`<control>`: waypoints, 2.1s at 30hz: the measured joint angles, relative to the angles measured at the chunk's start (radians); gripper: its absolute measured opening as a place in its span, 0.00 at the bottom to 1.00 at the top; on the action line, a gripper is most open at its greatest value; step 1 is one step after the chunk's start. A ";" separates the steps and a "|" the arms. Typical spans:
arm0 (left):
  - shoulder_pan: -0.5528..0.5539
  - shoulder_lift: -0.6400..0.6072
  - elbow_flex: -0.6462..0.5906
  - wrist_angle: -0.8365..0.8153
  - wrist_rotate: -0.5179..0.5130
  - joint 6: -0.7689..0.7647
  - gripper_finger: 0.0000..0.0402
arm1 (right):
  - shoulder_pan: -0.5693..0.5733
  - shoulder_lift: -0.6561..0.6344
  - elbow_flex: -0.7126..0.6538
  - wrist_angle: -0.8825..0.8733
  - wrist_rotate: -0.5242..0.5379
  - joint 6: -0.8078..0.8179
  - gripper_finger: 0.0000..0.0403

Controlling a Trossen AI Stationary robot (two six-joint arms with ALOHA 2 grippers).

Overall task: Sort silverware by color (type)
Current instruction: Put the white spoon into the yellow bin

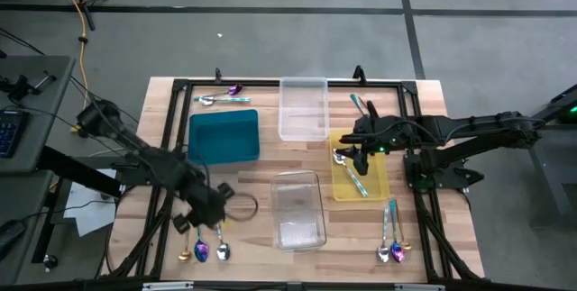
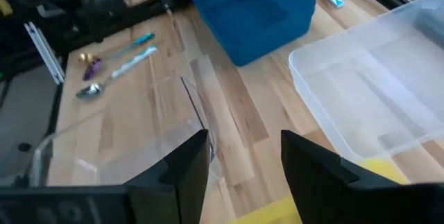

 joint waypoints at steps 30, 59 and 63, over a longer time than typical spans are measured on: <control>-0.114 0.444 0.003 0.099 -0.165 -0.012 0.27 | 0.000 0.000 0.000 -0.053 -0.004 -0.018 0.43; 0.291 -0.324 -0.002 0.206 -0.507 -0.498 0.05 | 0.001 0.001 0.000 0.109 -0.087 0.159 0.43; 0.431 -0.322 0.000 0.374 -0.583 -0.544 0.05 | 0.001 0.017 0.000 0.276 -0.087 0.175 0.43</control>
